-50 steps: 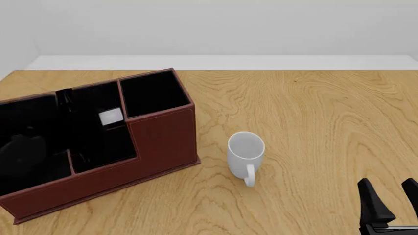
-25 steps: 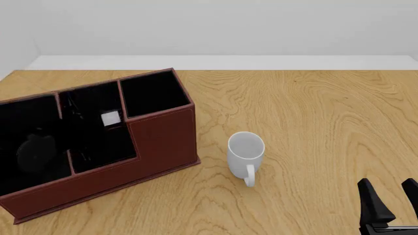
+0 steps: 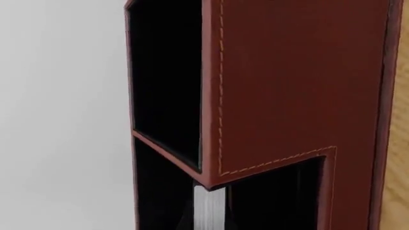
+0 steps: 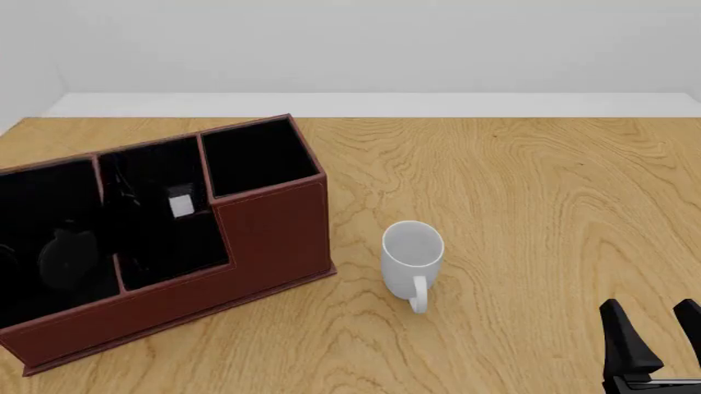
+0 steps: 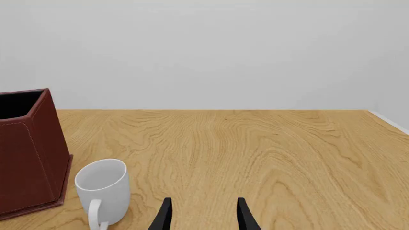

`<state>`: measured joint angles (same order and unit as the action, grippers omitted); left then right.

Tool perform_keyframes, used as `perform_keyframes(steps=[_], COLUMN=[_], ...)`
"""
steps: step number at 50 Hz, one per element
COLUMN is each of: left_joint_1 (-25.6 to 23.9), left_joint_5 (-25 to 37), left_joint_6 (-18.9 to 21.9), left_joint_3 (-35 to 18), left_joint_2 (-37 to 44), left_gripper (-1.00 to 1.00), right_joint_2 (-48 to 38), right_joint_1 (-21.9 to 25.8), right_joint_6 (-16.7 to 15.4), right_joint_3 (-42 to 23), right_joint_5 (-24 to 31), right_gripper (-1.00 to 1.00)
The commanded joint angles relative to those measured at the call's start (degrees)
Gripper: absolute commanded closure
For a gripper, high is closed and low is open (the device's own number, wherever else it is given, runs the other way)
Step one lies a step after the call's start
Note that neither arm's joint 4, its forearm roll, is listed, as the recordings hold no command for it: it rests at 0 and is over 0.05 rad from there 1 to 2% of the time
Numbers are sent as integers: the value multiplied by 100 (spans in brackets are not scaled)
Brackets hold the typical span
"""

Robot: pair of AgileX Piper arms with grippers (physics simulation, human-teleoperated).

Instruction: Pick up the book and place it in the front compartment of the caddy.

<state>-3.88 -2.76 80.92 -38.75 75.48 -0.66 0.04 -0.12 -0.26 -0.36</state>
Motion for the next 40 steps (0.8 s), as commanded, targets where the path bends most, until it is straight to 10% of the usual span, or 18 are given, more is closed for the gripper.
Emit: perform_keyframes(steps=[1,2,3,40], left_joint_1=[150,123,55,99], left_joint_5=[-137,-88,-22,892], left_joint_6=[-22,-39,-117,74], left_joint_3=[-372,-353,-353,-256], left_joint_2=[277,229,158,-1299], left_gripper=[100,100,-100,-100], right_joint_2=[0,-1,-1,2], right_joint_1=[0,2,1,0], right_joint_6=[0,-1,1,0], right_joint_3=[0,0,0,0], right_joint_5=[0,0,0,0], right_gripper=[-100,-100,-100,-100])
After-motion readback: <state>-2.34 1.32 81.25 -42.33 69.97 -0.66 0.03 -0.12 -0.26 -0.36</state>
